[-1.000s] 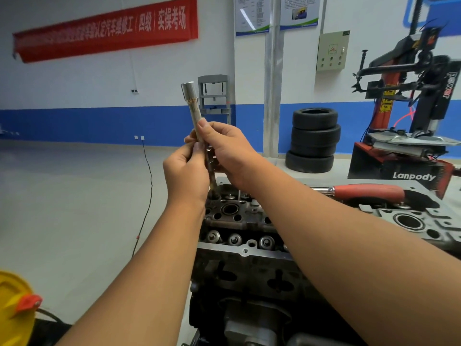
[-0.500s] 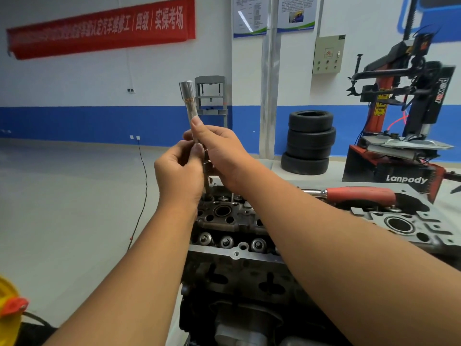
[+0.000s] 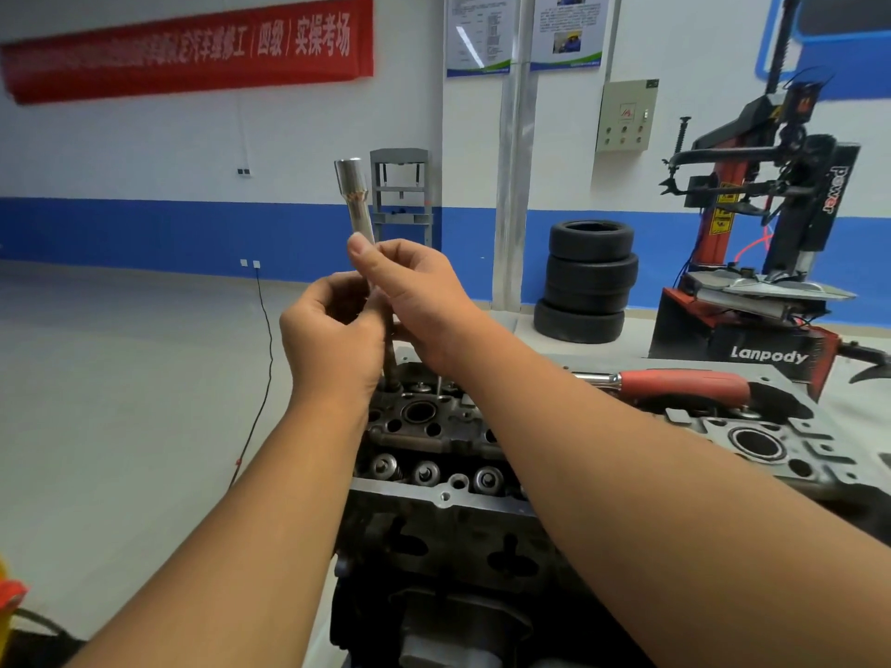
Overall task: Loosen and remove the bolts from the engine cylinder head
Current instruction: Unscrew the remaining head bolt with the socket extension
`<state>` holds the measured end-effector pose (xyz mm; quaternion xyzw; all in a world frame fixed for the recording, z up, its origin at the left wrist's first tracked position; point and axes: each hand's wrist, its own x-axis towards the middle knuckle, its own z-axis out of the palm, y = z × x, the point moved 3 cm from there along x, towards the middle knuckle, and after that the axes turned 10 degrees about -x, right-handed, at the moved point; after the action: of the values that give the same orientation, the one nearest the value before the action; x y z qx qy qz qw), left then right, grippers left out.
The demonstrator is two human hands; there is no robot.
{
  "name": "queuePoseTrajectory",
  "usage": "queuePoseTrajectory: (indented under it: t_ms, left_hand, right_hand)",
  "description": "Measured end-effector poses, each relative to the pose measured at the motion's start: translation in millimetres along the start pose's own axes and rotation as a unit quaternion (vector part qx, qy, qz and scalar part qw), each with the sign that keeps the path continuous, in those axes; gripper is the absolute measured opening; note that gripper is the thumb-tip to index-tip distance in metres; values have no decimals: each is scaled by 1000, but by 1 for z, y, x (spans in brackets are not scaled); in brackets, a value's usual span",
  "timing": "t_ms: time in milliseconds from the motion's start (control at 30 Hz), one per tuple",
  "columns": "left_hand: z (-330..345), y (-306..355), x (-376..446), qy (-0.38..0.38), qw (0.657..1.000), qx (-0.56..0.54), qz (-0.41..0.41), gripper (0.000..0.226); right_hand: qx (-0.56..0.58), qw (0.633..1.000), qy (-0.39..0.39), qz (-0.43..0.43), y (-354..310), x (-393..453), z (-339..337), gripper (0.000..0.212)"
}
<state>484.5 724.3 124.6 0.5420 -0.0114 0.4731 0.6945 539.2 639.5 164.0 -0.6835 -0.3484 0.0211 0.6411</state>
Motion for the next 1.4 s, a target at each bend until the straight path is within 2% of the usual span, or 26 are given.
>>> queuePoseTrajectory:
  t_ms: [133, 233, 300, 467, 533, 633, 733, 833, 967, 1067, 1133, 1300, 1400]
  left_hand:
    - [1, 1, -1, -4, 999, -33, -13, 6]
    - [4, 0, -1, -22, 997, -55, -56, 22]
    - [4, 0, -2, -20, 998, -42, -54, 25]
    - [2, 3, -4, -10, 1000, -20, 9, 15]
    - [1, 2, -2, -4, 999, -45, -10, 8]
    - [4, -1, 0, -26, 996, -70, -54, 18]
    - [5, 0, -1, -33, 998, -35, -28, 21]
    - [3, 1, -3, -21, 1000, -19, 7, 12]
    - [2, 1, -2, -16, 999, -50, -12, 6]
    - [5, -1, -1, -36, 995, -75, -52, 24]
    - [4, -2, 0, -35, 997, -54, -42, 28]
    - [0, 1, 1, -5, 1000, -18, 17, 9]
    - [3, 0, 0, -15, 999, -39, -5, 7]
  right_hand:
    - [-11, 1000, -2, -13, -1, 0, 0, 32]
    - [-3, 1000, -4, 1, -3, -2, -2, 39]
    - [5, 1000, -6, 12, -3, -3, -3, 40]
    - [-3, 1000, -1, 3, -2, -3, -1, 30]
    - [2, 1000, -10, -1, -4, -3, 1, 30]
    - [16, 1000, -10, 8, -6, -4, 0, 37]
    - [11, 1000, 1, 15, -5, -4, -4, 33]
    - [2, 1000, 3, 3, -4, -4, -4, 30]
    - [-4, 1000, -5, -3, -6, -5, -1, 36]
    - [4, 1000, -2, 4, -6, -2, -1, 40]
    - [8, 1000, 4, 12, -5, -1, -2, 41]
    - [-8, 1000, 3, -2, -1, -1, -2, 29]
    - [-3, 1000, 1, -8, -3, -2, -3, 28]
